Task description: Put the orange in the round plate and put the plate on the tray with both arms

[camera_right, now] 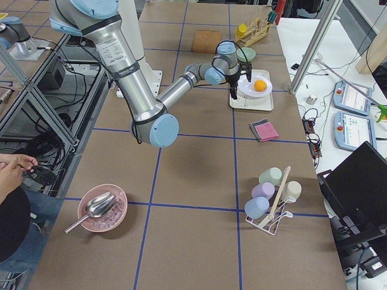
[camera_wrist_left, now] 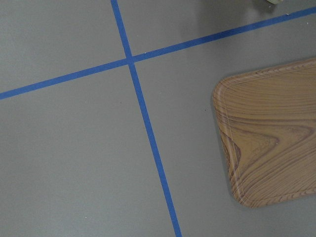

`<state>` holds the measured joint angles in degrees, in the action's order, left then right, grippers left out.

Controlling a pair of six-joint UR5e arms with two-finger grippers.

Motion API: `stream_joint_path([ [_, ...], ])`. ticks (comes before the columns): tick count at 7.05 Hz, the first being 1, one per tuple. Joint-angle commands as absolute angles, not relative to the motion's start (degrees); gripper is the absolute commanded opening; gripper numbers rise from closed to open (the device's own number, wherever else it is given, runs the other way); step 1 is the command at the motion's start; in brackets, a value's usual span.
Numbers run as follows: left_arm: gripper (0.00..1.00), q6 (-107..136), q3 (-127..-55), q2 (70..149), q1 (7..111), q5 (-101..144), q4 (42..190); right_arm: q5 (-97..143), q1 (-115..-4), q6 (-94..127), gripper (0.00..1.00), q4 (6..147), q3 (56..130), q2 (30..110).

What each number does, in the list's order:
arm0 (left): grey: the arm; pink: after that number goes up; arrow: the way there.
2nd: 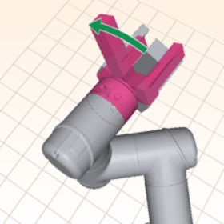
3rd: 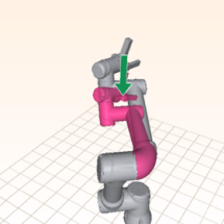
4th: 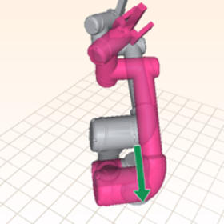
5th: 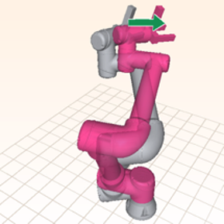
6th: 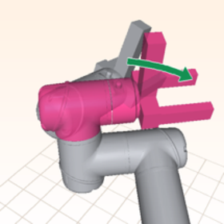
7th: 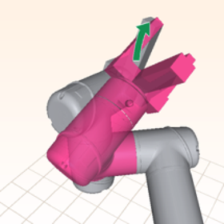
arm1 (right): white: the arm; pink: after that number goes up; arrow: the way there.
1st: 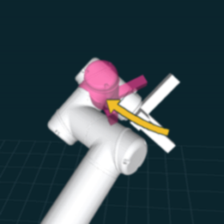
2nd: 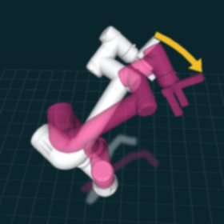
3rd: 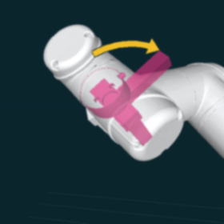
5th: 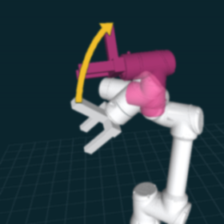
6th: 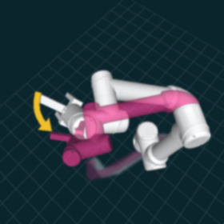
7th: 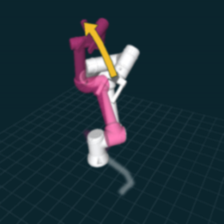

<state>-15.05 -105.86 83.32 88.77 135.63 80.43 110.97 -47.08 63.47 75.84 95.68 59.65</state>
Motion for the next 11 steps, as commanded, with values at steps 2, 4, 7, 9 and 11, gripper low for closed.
stream_joint_path([
  [2, 0.99, -15.03, -105.82, 83.32, 88.77, 135.62, 80.51, 119.95, -56.05, 43.67, 1.00, 80.29, 99.20, 66.59],
  [4, 0.99, -15.03, -105.73, 83.32, 88.77, 135.62, 80.51, 120.50, -61.32, 23.48, 1.00, 93.80, 105.09, 70.82],
  [7, 0.99, -15.03, -105.73, 83.32, 88.77, 135.62, 80.33, 122.41, -72.64, -8.34, 1.00, 98.79, 106.53, 81.35],
  [9, 0.99, -14.94, -105.73, 83.41, 88.68, 135.44, 80.24, 129.18, -82.74, -25.41, 1.00, 98.79, 106.00, 90.56],
  [11, 0.99, -14.94, -105.38, 83.24, 88.86, 135.61, 80.42, 131.57, -86.65, -26.72, 1.00, 98.88, 105.47, 96.05],
])
